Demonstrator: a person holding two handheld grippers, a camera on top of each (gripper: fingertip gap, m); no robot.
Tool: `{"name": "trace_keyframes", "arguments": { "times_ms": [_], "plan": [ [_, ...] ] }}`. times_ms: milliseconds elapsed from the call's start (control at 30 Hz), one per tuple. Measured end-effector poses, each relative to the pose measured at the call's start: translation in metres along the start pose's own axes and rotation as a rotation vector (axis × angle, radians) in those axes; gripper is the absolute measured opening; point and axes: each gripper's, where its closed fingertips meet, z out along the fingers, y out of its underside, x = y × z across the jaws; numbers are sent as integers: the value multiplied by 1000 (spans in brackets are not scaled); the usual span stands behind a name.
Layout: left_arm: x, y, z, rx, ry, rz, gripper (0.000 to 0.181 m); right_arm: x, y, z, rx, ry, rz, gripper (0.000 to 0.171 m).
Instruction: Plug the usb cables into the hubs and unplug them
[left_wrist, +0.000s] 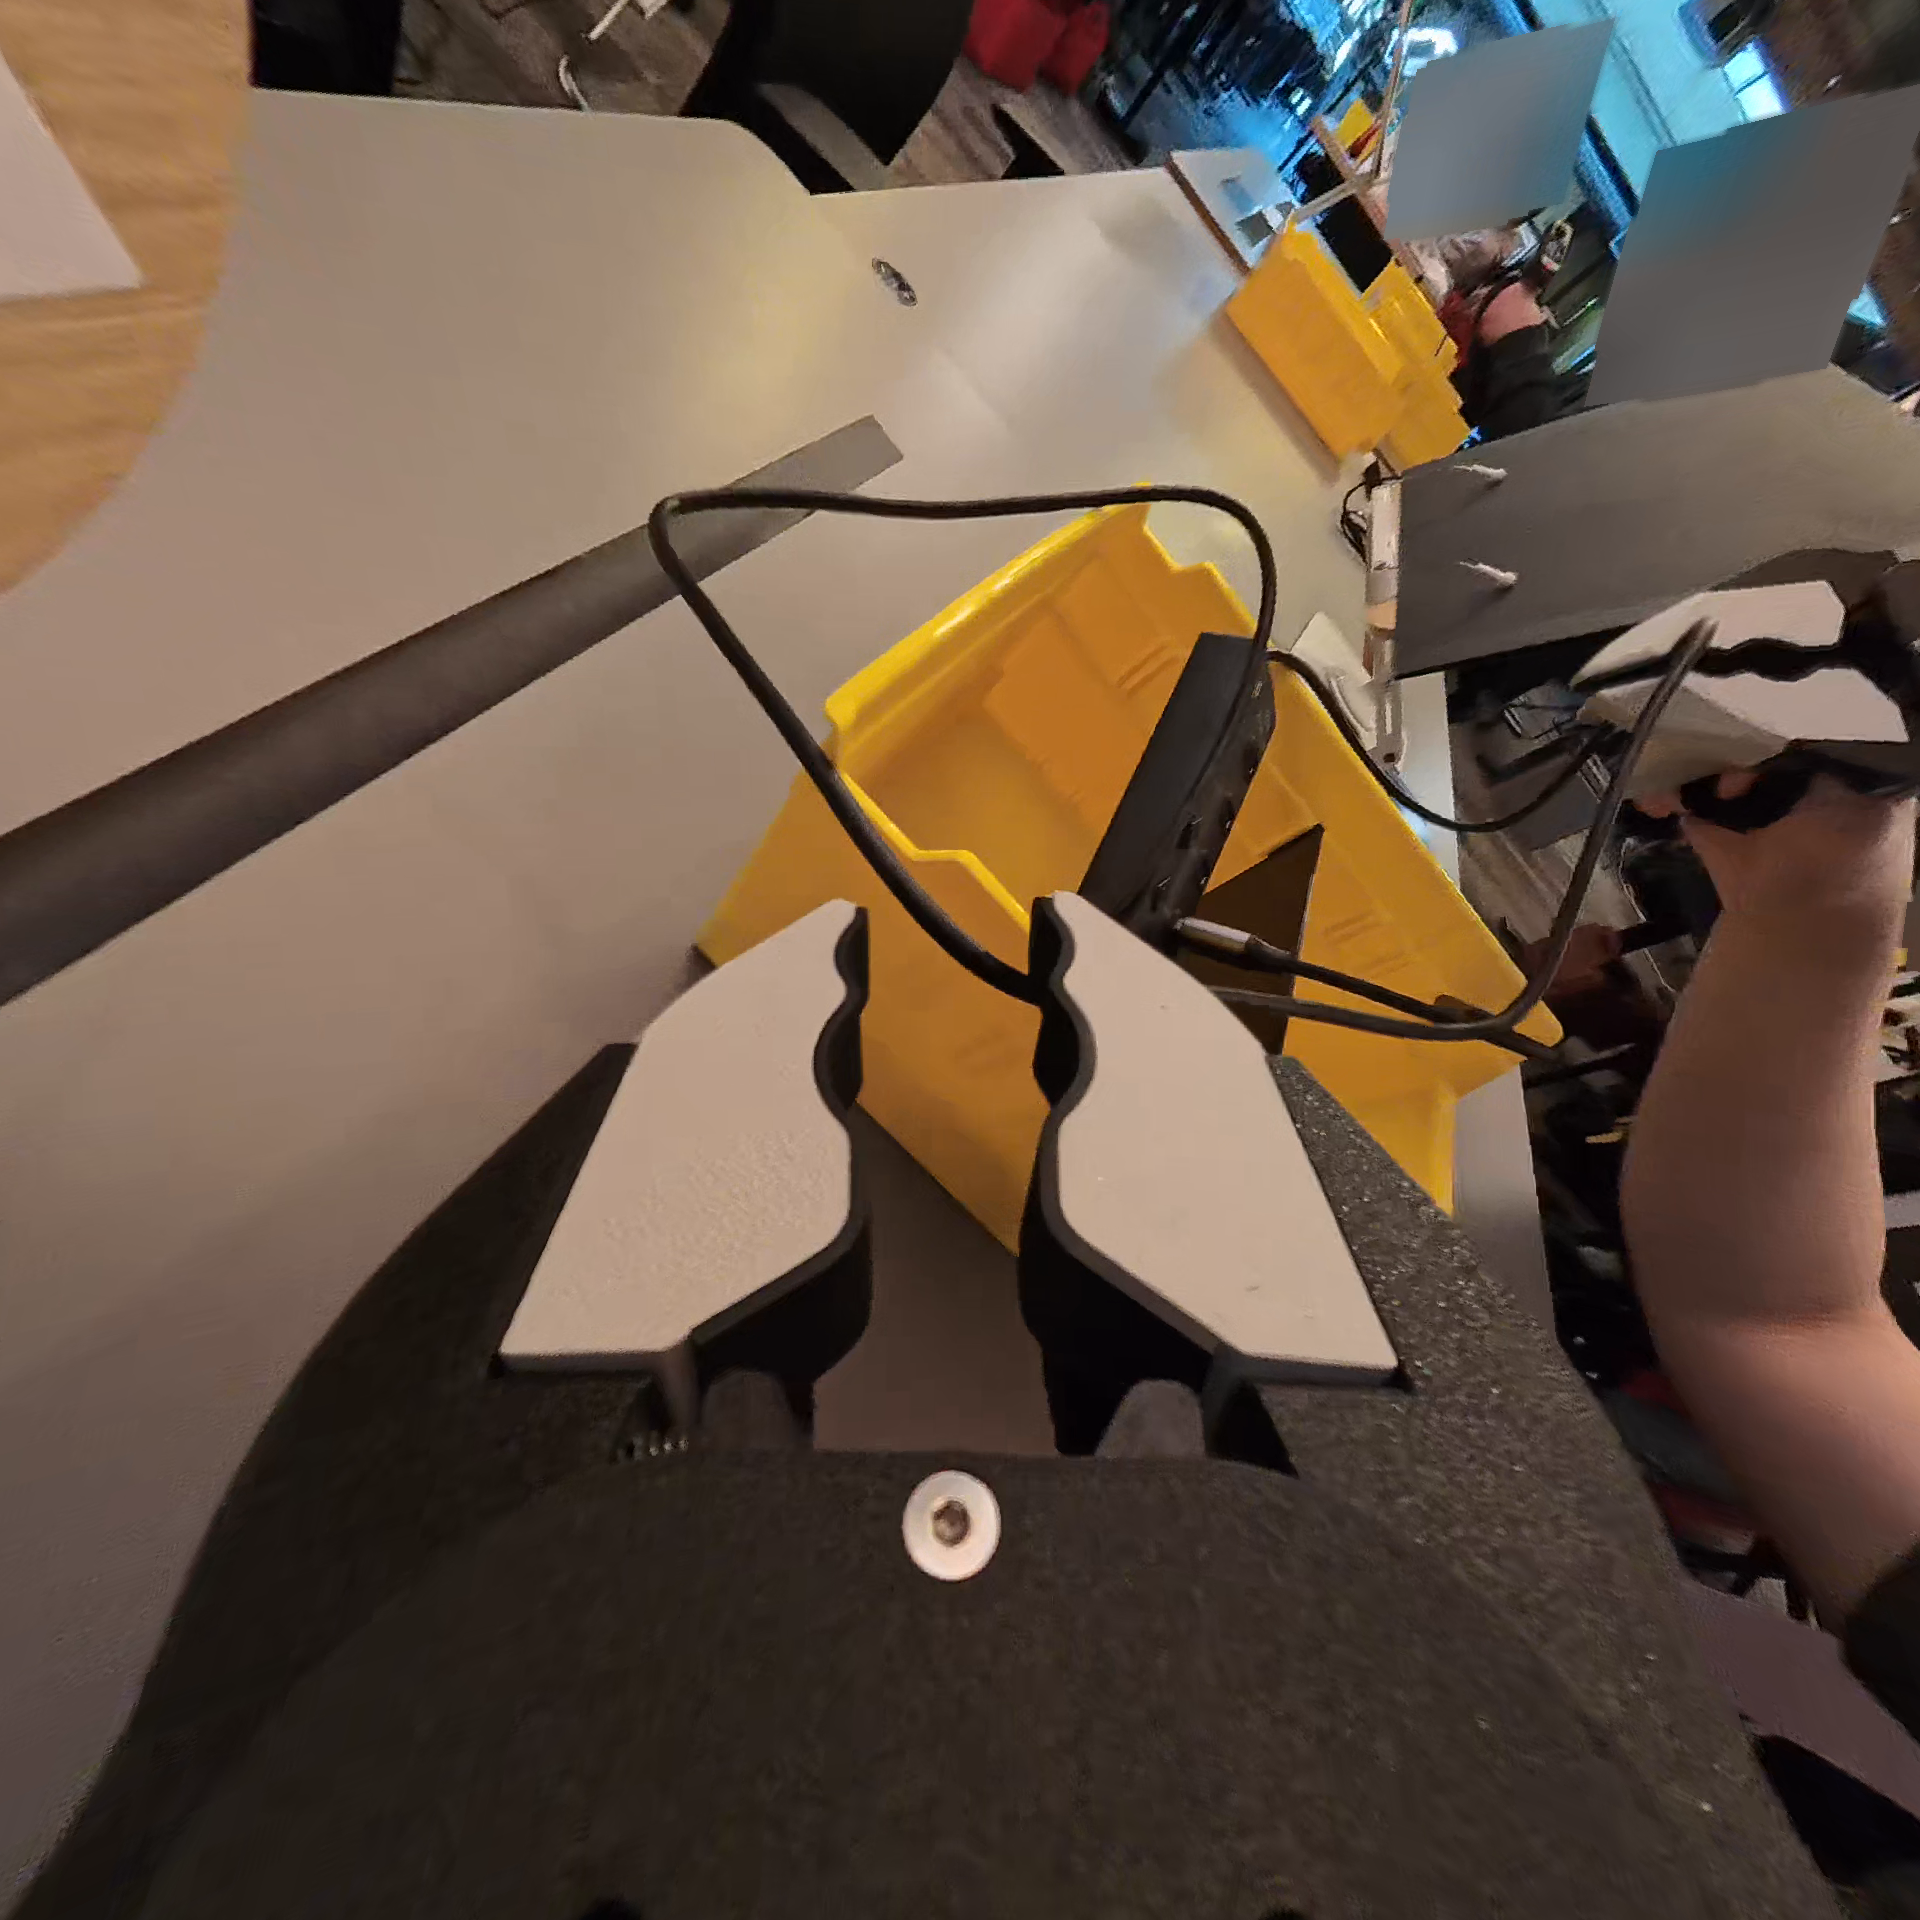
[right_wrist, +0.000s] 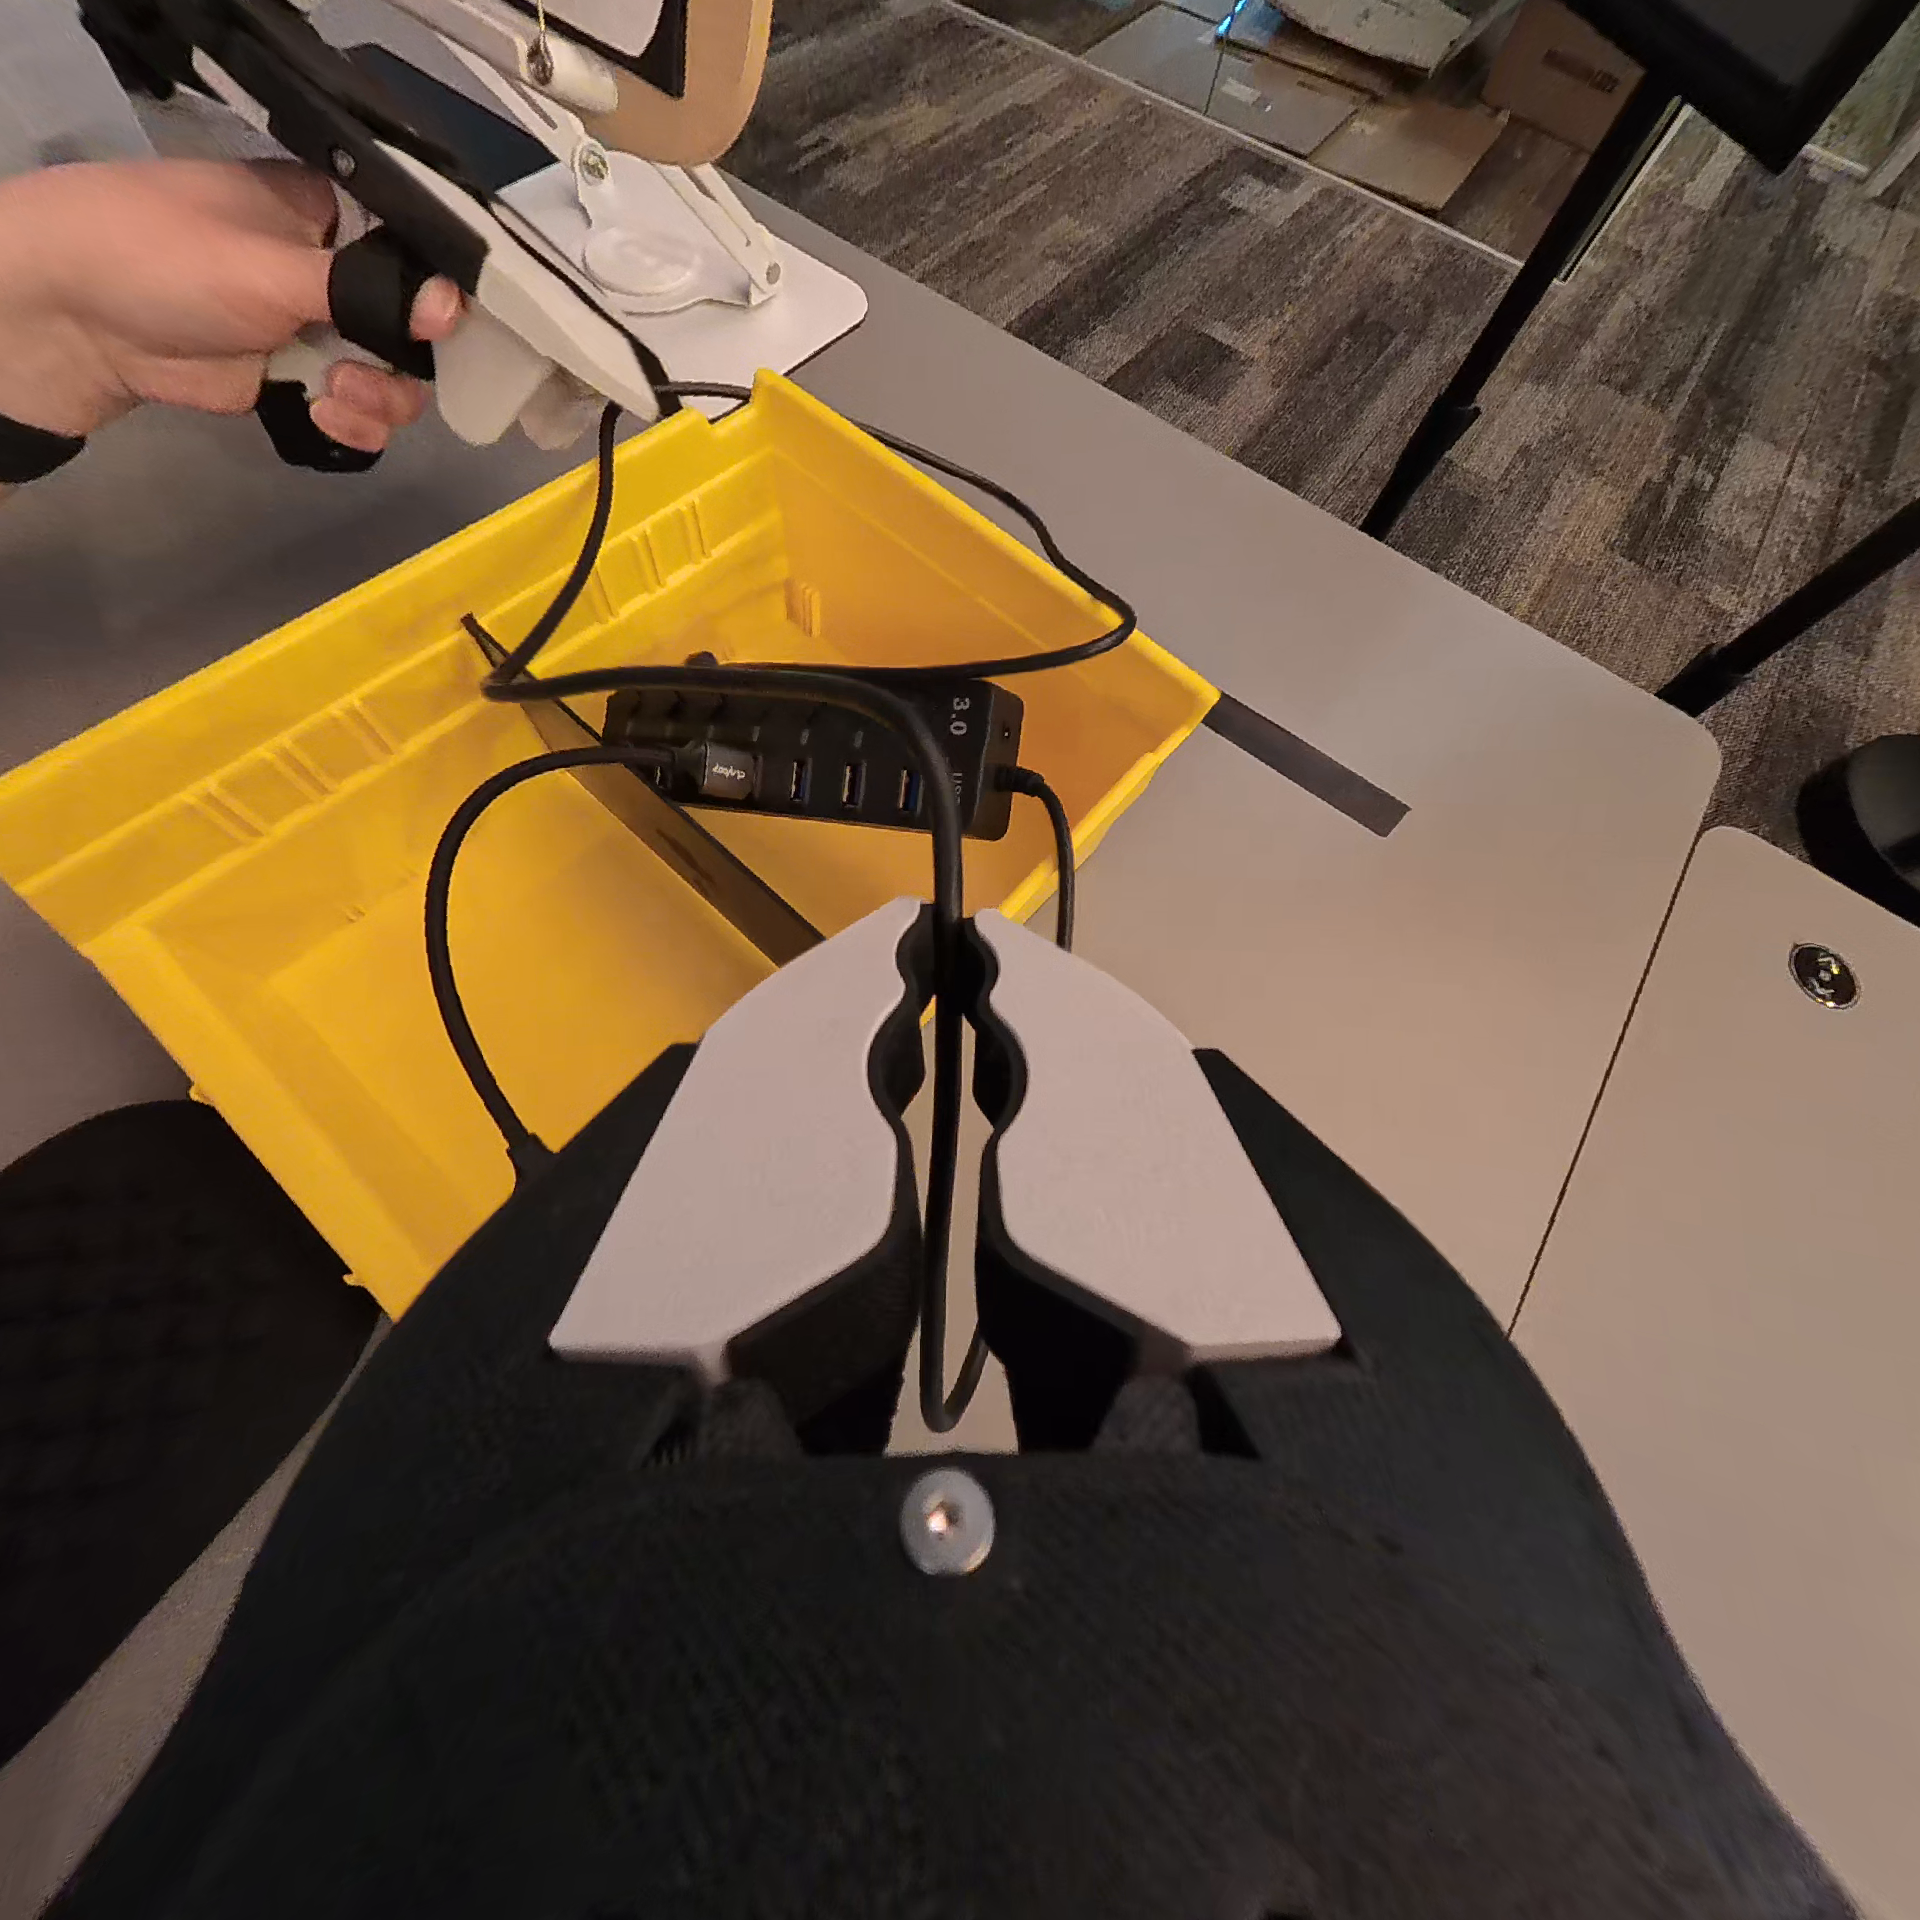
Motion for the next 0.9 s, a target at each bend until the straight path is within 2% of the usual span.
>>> {"name": "trace_keyframes", "arguments": {
  "times_ms": [233,500,600,633,767,833,900],
  "plan": [
    [5,2,-1,-11,-27,24,15,-3,3,2,-12,7,-47,5],
    [11,-14,-23,93,-57,58,6,-11,7,5,-31,-8,-82,5],
    [31,-20,-26,100,-72,284,5,-13,6,6,-39,6,-100,5],
    [33,-18,-25,64,-135,405,5,-12,6,5,-41,18,-107,5],
    [38,1,-10,-214,-374,971,8,-5,-5,5,-41,84,-44,5],
    [43,11,0,-350,-417,1072,7,4,-11,7,-49,134,29,5],
    [56,15,11,-389,-376,1089,7,15,-20,10,-34,196,71,4]
  ]
}}
